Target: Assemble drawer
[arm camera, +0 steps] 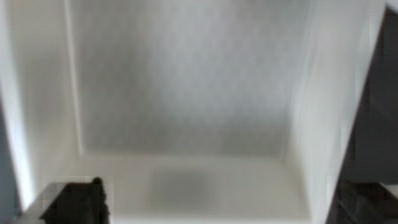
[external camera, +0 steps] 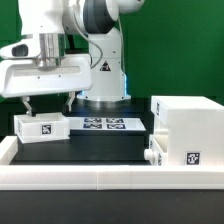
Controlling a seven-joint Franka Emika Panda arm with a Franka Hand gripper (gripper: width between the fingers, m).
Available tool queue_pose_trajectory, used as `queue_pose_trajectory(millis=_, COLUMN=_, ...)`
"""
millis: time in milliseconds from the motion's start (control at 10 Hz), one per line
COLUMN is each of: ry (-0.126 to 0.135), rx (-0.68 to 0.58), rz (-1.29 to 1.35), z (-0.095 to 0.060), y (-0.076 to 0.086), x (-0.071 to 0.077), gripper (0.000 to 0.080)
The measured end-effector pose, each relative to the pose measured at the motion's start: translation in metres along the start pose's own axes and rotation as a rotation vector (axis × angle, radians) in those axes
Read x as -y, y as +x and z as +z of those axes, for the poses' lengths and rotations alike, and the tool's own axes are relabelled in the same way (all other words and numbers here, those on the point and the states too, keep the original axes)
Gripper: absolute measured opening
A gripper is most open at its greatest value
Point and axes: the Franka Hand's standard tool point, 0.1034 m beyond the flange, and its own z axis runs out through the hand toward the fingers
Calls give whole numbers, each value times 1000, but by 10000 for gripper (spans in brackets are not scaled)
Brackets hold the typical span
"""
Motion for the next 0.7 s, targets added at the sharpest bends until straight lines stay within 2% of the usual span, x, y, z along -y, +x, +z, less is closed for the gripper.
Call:
queue_pose_trajectory(millis=400, ry=25, rx=22, rz=0, z=14, y=-14, x=16, gripper=648)
queue_pose_trajectory(millis=600, ry=35, rx=30, rz=-20, z=22, y=-19, x=19, gripper=648)
queue_pose_trajectory(millis=700, ry=29, rx=25, rz=-19, z=28, y=-21, x=20, gripper=648)
